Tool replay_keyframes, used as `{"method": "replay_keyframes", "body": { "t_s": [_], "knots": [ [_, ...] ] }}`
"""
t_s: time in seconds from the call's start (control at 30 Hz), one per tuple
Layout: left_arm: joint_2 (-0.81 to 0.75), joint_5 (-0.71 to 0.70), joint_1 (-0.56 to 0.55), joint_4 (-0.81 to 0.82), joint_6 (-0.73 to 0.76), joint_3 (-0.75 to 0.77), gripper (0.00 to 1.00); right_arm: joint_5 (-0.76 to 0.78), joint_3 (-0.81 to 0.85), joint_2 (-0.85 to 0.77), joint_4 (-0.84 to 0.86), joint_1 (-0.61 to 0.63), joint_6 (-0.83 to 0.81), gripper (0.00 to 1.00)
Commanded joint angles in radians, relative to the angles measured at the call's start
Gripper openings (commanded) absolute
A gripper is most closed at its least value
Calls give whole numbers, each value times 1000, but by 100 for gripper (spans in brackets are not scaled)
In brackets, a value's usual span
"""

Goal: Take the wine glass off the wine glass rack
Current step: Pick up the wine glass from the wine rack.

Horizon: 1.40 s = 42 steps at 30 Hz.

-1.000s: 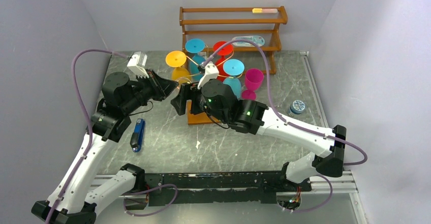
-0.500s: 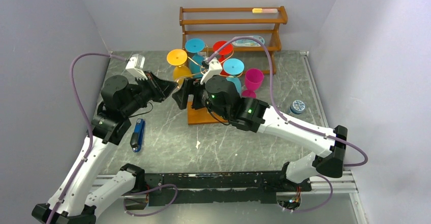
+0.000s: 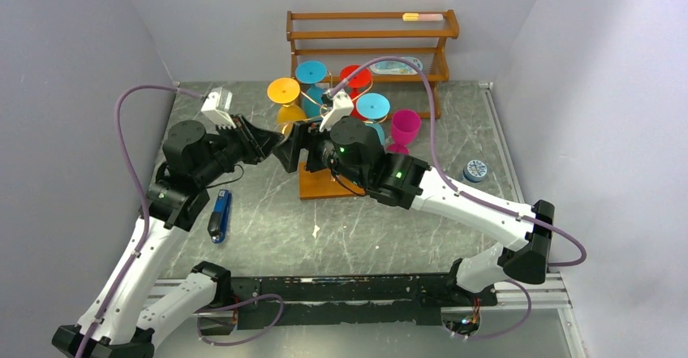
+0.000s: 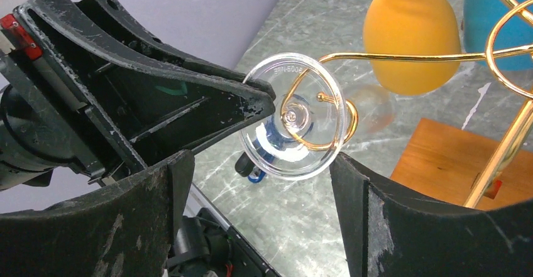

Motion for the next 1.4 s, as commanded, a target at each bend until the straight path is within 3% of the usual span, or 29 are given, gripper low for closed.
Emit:
{"method": "replay_keyframes", "body": {
  "t_s": [0.0, 0.07, 0.23, 0.6, 0.83, 1.13, 1.23, 1.37],
  "knots": [
    [9, 101, -3, -34, 12, -8, 21, -47, 19, 23, 58, -2, 8, 83],
    [5, 102, -3, -26, 10, -10, 20, -50, 26, 28, 48, -1, 8, 83],
    [12, 123, -3, -18, 8, -3, 5, -57, 49, 37, 28, -4, 3, 82],
    [8, 66, -3, -20, -54, 20, 5, -105, 30, -52, 41, -5, 12, 83],
    [-8, 81, -3, 97, -205, -44, 5, -161, -27, -87, 61, -5, 27, 83],
    [-41, -52, -3, 80, -348, -65, 5, -166, -113, -205, 75, 0, 60, 82],
    [-52, -60, -3, 134, -414, -109, 5, -244, -139, -253, 147, 0, 47, 83],
    [-88, -124, -3, 153, -450, -130, 5, -283, -128, -272, 124, 0, 27, 83]
  ]
}}
